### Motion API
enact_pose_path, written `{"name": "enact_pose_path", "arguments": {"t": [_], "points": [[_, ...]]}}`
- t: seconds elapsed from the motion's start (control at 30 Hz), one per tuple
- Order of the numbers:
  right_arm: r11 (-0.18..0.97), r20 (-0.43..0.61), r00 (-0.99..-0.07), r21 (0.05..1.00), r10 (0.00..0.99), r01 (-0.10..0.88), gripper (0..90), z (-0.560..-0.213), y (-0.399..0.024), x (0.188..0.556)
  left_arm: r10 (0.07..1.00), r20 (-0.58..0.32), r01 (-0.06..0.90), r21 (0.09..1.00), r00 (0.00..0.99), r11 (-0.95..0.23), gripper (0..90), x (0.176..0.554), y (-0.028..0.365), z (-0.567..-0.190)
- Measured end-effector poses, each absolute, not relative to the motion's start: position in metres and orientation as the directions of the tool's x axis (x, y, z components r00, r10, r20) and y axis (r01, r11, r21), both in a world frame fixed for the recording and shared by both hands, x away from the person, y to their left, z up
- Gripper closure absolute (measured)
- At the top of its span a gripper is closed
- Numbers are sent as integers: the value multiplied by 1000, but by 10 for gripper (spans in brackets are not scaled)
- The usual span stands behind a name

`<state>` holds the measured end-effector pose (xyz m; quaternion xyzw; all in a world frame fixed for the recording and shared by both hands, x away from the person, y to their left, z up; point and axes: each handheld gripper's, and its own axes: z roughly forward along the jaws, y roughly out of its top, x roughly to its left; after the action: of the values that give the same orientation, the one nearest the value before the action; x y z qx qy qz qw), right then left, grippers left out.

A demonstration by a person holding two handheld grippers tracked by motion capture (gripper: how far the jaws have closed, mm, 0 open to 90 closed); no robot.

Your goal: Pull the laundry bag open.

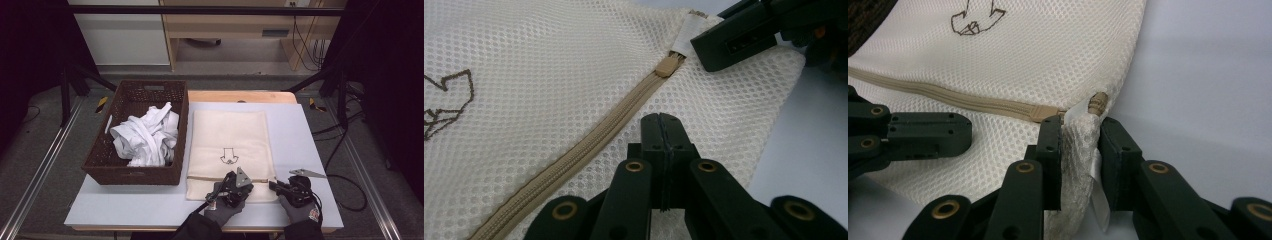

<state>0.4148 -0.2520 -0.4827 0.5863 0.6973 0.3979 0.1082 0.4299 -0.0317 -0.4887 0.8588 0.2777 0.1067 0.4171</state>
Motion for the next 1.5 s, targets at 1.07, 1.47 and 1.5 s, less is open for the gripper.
{"name": "enact_pose_path", "arguments": {"t": [1.07, 1.47, 1.5], "points": [[5, 295, -402, 801, 867, 599, 839, -458, -251, 403, 513, 20, 295, 798, 858, -526, 754, 439, -48, -454], [20, 283, -426, 813, 860, 581, 841, -456, -247, 404, 505, 23, 294, 789, 863, -539, 679, 450, -58, -459], [23, 282, -427, 813, 859, 582, 841, -456, -247, 404, 499, 24, 291, 787, 866, -543, 678, 451, -58, -460]]}}
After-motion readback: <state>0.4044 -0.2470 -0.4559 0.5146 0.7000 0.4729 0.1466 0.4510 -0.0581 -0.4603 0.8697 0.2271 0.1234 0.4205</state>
